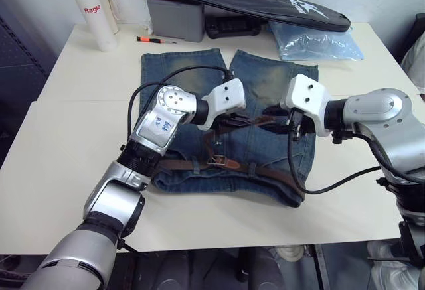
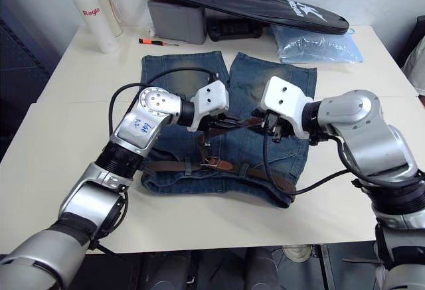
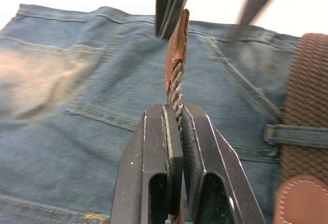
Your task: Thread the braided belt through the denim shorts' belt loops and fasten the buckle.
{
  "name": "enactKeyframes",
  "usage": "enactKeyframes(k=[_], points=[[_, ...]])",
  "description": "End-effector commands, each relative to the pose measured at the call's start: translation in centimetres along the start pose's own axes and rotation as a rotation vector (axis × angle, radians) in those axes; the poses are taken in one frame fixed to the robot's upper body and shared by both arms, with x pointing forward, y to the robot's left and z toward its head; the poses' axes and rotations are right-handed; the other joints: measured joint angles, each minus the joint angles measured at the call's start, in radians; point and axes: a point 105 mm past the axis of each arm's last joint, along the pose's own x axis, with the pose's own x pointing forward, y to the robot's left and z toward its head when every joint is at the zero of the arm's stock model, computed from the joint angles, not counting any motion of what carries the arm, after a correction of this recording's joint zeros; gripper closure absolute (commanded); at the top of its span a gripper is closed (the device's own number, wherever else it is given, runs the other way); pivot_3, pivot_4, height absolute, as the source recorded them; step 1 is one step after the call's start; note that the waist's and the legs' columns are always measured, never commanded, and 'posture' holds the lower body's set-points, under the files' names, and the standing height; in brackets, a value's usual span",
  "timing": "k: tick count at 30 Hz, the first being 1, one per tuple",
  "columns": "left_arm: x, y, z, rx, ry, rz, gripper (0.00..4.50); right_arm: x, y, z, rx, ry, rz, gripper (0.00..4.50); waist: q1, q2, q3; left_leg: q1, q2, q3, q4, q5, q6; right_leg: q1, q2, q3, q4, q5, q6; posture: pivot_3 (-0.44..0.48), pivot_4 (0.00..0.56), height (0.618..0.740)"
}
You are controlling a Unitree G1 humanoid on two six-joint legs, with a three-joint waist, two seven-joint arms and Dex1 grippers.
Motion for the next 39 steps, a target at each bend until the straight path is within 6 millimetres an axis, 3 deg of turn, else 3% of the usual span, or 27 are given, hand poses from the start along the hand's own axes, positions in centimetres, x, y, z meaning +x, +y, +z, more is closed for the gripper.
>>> enactKeyframes(k=[1, 4, 8, 13, 20, 27, 35, 39], points=[[-0.9, 1.8, -0.3, 0.150, 0.034, 0.103, 4.50, -2.3, -0.6, 1.7, 0.009, -0.052, -0.039, 1.28, 0.000, 0.000, 0.000, 0.000, 0.000, 0.000, 0.000, 0.000, 0.000, 0.000, 0.000, 0.000, 0.000, 0.000, 0.000, 0.000, 0.150, 0.740], [-1.2, 1.8, -1.0, 0.162, 0.039, 0.108, 4.50, -3.6, -0.2, 1.6, 0.041, -0.040, -0.029, 0.08, 0.002, 0.000, 0.000, 0.000, 0.000, 0.000, 0.002, 0.000, 0.001, 0.000, 0.000, 0.000, 0.001, 0.000, 0.000, 0.000, 0.150, 0.740], [-1.4, 1.7, -1.5, 0.175, 0.039, 0.105, 4.50, -4.3, 0.7, 1.1, 0.048, 0.004, -0.008, 0.08, 0.003, 0.000, 0.000, -0.002, 0.000, 0.000, 0.004, -0.001, 0.002, 0.000, 0.000, 0.000, 0.000, 0.000, 0.000, 0.000, 0.150, 0.740], [-1.9, 1.3, -1.9, 0.222, 0.045, 0.078, 4.50, -3.7, 3.5, 0.9, 0.030, 0.024, 0.091, 0.08, 0.001, 0.000, 0.000, -0.002, 0.000, 0.000, 0.006, -0.002, 0.003, 0.000, -0.001, 0.001, 0.001, 0.001, 0.001, 0.000, 0.150, 0.740], [-3.2, 1.3, -3.5, 0.291, 0.136, 0.040, 4.50, 0.3, 7.7, 0.6, -0.097, -0.016, 0.181, 0.08, -0.001, 0.000, 0.000, -0.001, 0.000, 0.000, 0.008, -0.003, 0.003, 0.000, -0.001, 0.002, 0.002, 0.001, 0.001, 0.000, 0.150, 0.740], [-3.6, 1.0, -4.3, 0.284, 0.160, 0.017, 4.50, 2.4, 8.7, -1.2, -0.118, 0.002, 0.169, 0.08, 0.001, 0.000, 0.000, -0.002, -0.001, 0.000, 0.011, -0.003, 0.004, 0.001, -0.001, 0.002, 0.002, 0.002, 0.003, 0.000, 0.150, 0.740], [-3.8, 0.5, -4.6, 0.273, 0.168, -0.003, 4.50, 4.0, 8.4, -2.2, -0.125, 0.010, 0.096, 0.08, -0.001, 0.000, 0.000, -0.002, -0.001, 0.001, 0.010, -0.003, 0.004, 0.001, -0.001, 0.002, 0.002, 0.002, 0.003, 0.000, 0.150, 0.740], [-4.1, 0.6, -4.8, 0.305, 0.183, -0.014, 4.50, 4.5, 8.1, -2.7, -0.134, 0.018, 0.053, 1.36, 0.000, 0.000, 0.000, -0.002, -0.001, 0.001, 0.010, -0.003, 0.004, 0.001, -0.001, 0.002, 0.002, 0.002, 0.003, 0.000, 0.150, 0.740]])
